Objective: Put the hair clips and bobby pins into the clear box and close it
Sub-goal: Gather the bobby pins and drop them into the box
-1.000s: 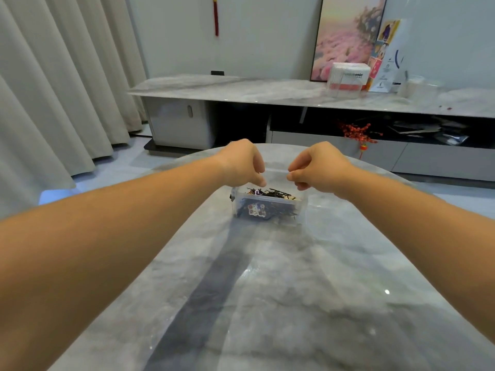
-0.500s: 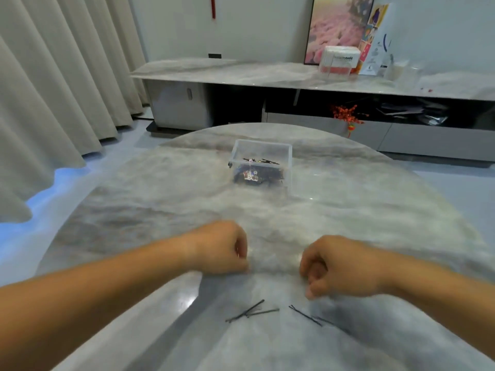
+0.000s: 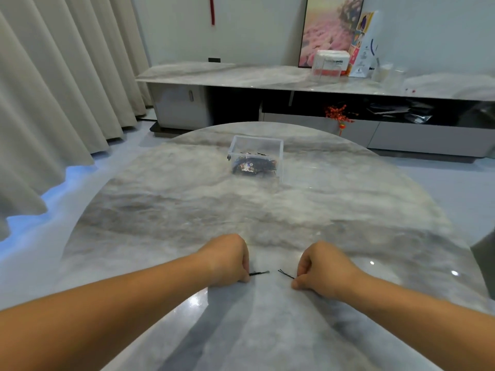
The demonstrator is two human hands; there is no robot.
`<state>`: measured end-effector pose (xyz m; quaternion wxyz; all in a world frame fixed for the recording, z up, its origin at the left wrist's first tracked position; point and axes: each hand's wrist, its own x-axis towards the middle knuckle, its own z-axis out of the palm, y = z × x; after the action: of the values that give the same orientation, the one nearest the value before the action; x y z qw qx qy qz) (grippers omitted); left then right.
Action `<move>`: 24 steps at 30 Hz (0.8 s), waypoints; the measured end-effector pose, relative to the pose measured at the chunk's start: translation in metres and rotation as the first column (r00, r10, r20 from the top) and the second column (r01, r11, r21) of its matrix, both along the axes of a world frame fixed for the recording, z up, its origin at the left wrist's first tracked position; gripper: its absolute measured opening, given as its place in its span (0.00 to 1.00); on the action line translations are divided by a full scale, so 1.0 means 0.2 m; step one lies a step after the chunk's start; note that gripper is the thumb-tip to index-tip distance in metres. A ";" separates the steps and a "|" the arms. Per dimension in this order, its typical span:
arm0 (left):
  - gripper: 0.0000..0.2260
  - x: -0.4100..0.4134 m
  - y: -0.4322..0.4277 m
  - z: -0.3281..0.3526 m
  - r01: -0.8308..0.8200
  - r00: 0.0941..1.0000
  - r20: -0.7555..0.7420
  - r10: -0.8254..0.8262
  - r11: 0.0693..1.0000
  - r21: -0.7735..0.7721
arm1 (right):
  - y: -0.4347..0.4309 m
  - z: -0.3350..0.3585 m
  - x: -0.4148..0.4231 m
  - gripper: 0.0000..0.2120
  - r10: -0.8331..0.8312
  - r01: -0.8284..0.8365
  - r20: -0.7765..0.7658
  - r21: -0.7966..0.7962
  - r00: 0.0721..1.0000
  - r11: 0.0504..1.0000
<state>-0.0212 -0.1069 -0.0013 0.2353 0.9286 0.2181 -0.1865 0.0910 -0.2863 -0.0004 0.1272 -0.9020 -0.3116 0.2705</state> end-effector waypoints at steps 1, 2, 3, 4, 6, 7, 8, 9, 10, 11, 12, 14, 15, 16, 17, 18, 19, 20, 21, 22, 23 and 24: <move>0.02 0.00 0.00 0.00 -0.004 1.000 -0.004 0.004 1.000 -0.009 | 0.00 -0.01 -0.01 0.08 -0.008 0.008 -0.006 0.013 1.000 1.000; 0.02 0.00 -0.01 0.00 -0.004 1.000 -0.009 0.004 1.000 -0.017 | -0.01 -0.03 -0.01 0.07 -0.008 0.008 -0.007 0.026 1.000 1.000; 0.02 0.00 -0.01 0.00 0.001 1.000 -0.014 -0.001 1.000 -0.020 | -0.01 -0.04 -0.01 0.07 -0.004 0.004 -0.004 0.037 1.000 0.999; 0.03 0.00 -0.02 0.00 0.009 1.000 -0.019 -0.009 1.000 -0.019 | -0.01 -0.04 -0.01 0.07 0.004 -0.004 0.002 0.045 1.000 0.999; 0.05 0.01 -0.02 0.01 0.024 0.999 -0.038 -0.025 1.000 -0.013 | 0.00 -0.05 -0.01 0.07 0.039 -0.039 0.012 0.038 0.999 0.999; 0.06 0.01 -0.02 0.01 0.037 0.998 -0.046 -0.038 0.999 -0.006 | -0.01 -0.05 -0.01 0.07 0.066 -0.066 0.021 0.026 0.998 0.997; 0.06 0.01 -0.03 0.01 0.056 0.997 -0.050 -0.056 0.998 0.004 | -0.01 -0.05 -0.01 0.07 0.098 -0.098 0.038 0.008 0.994 0.995; 0.06 0.01 -0.03 0.01 0.078 0.996 -0.052 -0.077 0.997 0.020 | -0.01 -0.05 -0.02 0.08 0.136 -0.135 0.066 -0.014 0.989 0.991; 0.05 0.01 -0.04 0.02 0.099 0.994 -0.053 -0.097 0.994 0.038 | -0.01 -0.05 -0.02 0.10 0.176 -0.173 0.098 -0.035 0.979 0.984; 0.05 0.01 -0.04 0.02 0.116 0.992 -0.053 -0.113 0.992 0.055 | -0.01 -0.06 -0.02 0.11 0.215 -0.210 0.124 -0.050 0.969 0.976; 0.05 0.01 -0.04 0.02 0.123 0.991 -0.051 -0.120 0.990 0.065 | -0.01 -0.06 -0.02 0.12 0.249 -0.242 0.139 -0.061 0.959 0.968; 0.05 0.01 -0.04 0.01 0.121 0.992 -0.046 -0.118 0.990 0.071 | -0.02 -0.06 -0.01 0.13 0.302 -0.293 0.141 -0.085 0.943 0.952; 0.06 0.01 -0.03 0.01 0.121 0.992 -0.045 -0.118 0.990 0.072 | -0.02 -0.07 0.00 0.12 0.325 -0.313 0.141 -0.101 0.935 0.944; 0.07 0.01 -0.03 0.00 0.129 0.991 -0.046 -0.126 0.989 0.075 | -0.02 -0.07 0.00 0.12 0.348 -0.333 0.143 -0.116 0.927 0.936; 0.07 0.01 -0.03 0.00 0.144 0.989 -0.048 -0.141 0.986 0.082 | -0.03 -0.07 0.00 0.11 0.367 -0.351 0.143 -0.128 0.919 0.928; 0.07 0.02 -0.03 0.00 0.162 0.986 -0.048 -0.158 0.983 0.090 | -0.03 -0.06 0.00 0.11 0.384 -0.367 0.135 -0.134 0.914 0.921; 0.07 0.02 -0.03 0.00 0.174 0.984 -0.048 -0.170 0.981 0.091 | -0.03 -0.06 0.00 0.11 0.393 -0.378 0.122 -0.134 0.911 0.916; 0.06 0.02 -0.03 0.01 0.175 0.984 -0.048 -0.172 0.982 0.076 | -0.03 -0.05 0.01 0.12 0.383 -0.371 0.098 -0.116 0.919 0.921; 0.04 0.02 -0.02 0.01 0.162 0.986 -0.046 -0.160 0.986 0.043 | -0.04 -0.04 0.02 0.12 0.351 -0.346 0.058 -0.076 0.935 0.935; 0.03 0.02 0.00 0.02 0.136 0.990 -0.039 -0.136 0.991 -0.006 | -0.04 -0.03 0.04 0.12 0.306 -0.306 0.016 -0.020 0.952 0.952; 0.02 0.02 0.02 0.03 0.105 0.994 -0.025 -0.107 0.993 -0.056 | -0.04 -0.02 0.07 0.10 0.256 -0.255 -0.019 0.038 0.967 0.966; 0.02 0.03 0.04 0.04 0.074 0.997 0.002 -0.074 0.992 -0.099 | -0.04 -0.01 0.10 0.08 0.199 -0.194 -0.051 0.097 0.979 0.976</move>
<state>-0.0152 -0.0986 0.0060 0.2736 0.9232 0.1742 -0.2063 0.1107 -0.2935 -0.0016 0.1504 -0.8514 -0.4073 0.2942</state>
